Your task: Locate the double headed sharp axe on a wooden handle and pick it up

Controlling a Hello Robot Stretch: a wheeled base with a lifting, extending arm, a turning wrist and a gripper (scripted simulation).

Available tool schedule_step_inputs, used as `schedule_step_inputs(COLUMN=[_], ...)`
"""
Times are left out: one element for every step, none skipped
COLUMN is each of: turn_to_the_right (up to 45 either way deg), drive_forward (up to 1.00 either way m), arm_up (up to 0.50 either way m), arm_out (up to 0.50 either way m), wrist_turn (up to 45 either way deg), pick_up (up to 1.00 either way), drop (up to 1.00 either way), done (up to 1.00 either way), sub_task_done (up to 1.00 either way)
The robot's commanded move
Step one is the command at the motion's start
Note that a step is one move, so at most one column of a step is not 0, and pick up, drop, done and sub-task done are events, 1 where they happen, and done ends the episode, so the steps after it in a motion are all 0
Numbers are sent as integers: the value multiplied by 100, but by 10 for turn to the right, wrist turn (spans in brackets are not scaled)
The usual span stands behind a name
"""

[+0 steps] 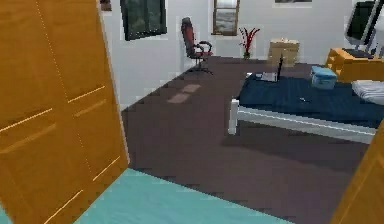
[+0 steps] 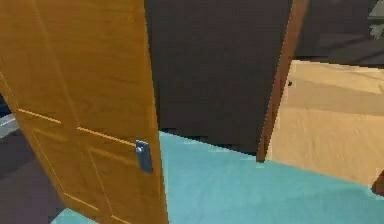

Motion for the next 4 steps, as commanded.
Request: schedule_step_inputs(turn_to_the_right=[0,0,-150,0], drive_forward=[100,75,0,50], arm_up=[0,0,0,0], arm_out=[0,0,0,0], wrist_turn=[0,0,0,0], pick_up=[0,0,0,0], drop=[0,0,0,0], done=[0,0,0,0], sub_task_done=[0,0,0,0])
